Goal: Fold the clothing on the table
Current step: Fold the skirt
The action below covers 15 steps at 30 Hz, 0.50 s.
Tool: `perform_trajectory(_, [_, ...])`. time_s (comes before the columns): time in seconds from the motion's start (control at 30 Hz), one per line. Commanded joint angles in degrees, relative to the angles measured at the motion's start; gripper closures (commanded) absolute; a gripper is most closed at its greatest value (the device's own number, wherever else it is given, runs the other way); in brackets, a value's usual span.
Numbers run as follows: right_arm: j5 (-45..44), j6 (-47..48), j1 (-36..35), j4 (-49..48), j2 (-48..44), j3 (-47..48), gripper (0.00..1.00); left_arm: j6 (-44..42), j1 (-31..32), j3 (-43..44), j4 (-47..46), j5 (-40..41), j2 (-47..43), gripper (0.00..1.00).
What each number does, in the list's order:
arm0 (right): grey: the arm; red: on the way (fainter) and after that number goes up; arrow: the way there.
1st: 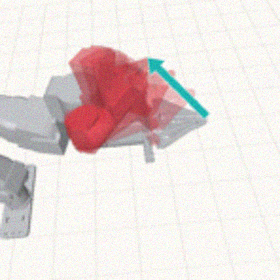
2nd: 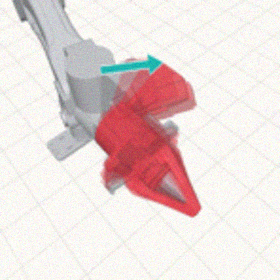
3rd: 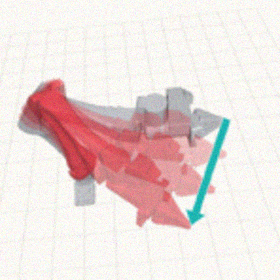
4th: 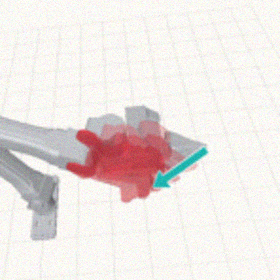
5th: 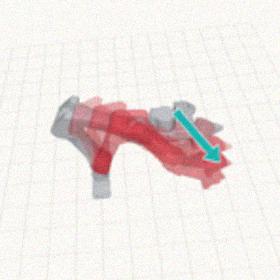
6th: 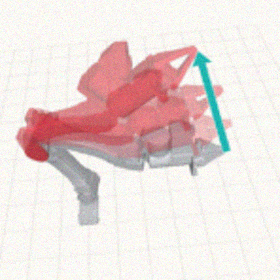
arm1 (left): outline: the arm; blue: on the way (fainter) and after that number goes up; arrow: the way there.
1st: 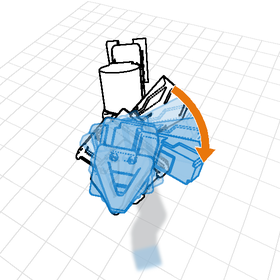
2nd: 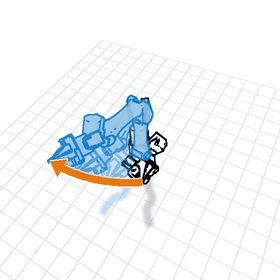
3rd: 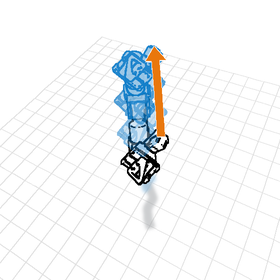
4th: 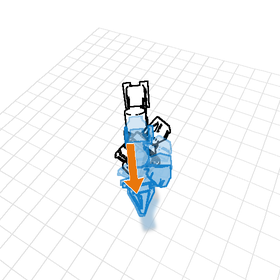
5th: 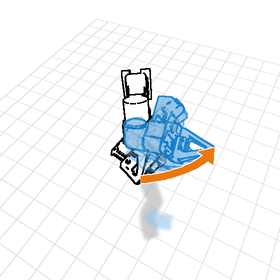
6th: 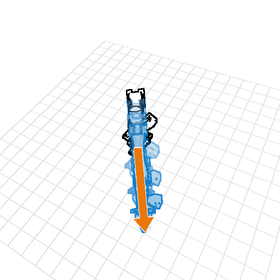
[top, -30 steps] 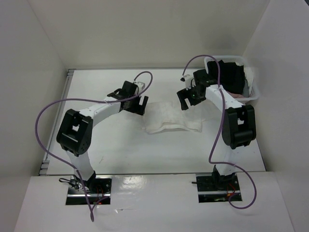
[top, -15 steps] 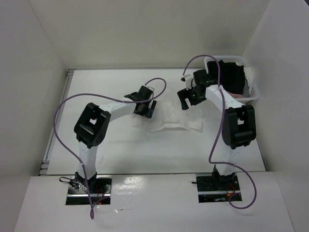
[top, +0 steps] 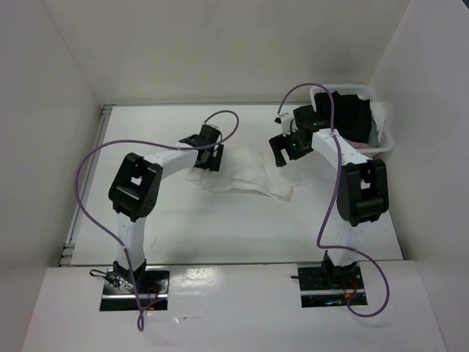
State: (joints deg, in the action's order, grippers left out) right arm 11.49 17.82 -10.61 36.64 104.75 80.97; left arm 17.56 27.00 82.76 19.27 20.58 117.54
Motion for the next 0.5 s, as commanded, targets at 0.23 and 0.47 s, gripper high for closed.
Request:
perform_trajectory(0.23, [0.91, -1.21, 0.33, -2.19, -2.09, 0.59, 0.02, -1.21, -4.23, -5.23, 4.73, 1.92, -4.59, 0.00])
perform_trajectory(0.47, [1.43, -1.74, 0.33, -1.66, -2.26, 1.64, 0.02, -2.26, -6.00, -5.77, 4.73, -0.80, -8.55, 0.00])
